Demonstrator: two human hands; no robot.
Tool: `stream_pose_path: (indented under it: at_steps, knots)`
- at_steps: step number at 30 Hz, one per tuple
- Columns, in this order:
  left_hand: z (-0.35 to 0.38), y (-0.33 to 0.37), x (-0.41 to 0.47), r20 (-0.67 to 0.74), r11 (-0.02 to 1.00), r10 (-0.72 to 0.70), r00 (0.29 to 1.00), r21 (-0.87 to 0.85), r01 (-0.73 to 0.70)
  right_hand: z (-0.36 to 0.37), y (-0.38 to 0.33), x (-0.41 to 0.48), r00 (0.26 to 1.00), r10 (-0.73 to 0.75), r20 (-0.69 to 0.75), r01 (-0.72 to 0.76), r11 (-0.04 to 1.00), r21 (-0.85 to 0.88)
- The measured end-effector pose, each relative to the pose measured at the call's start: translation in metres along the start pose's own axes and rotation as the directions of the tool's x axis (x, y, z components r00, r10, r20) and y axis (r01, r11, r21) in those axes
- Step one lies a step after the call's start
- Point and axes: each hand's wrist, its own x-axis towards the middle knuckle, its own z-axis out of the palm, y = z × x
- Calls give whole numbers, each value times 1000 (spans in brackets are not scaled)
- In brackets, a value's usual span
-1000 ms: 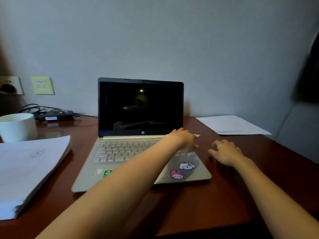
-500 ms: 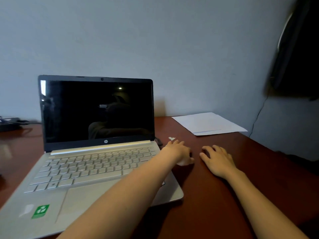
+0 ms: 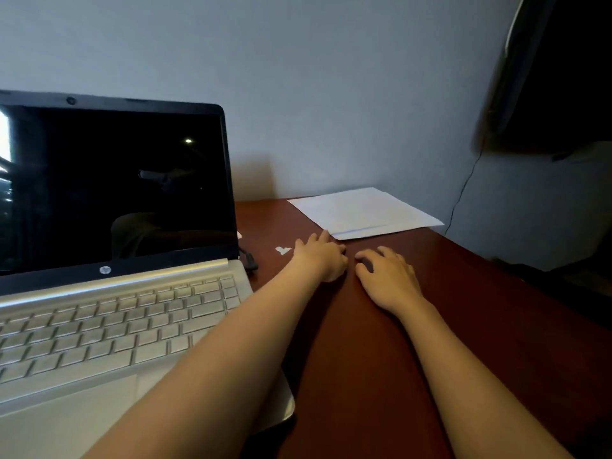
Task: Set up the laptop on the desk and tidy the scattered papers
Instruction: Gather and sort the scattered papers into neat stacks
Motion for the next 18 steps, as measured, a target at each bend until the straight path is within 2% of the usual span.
stream_pose_path:
  at_steps: [3,8,14,18]
  knots:
    - [3,4,23,-35,998,-27,999,64,29,0,2,4,1000,4,-15,-3,1000,17]
    - [7,9,48,-65,996,-47,997,77,52,0,5,7,1000,13,-4,-13,998,66]
    - [2,9,52,-21,991,70,997,117,-67,3,8,10,999,8,33,-10,997,72]
    - [4,8,45,-53,995,87,995,53,-84,3,9,10,1000,7,24,-10,996,92]
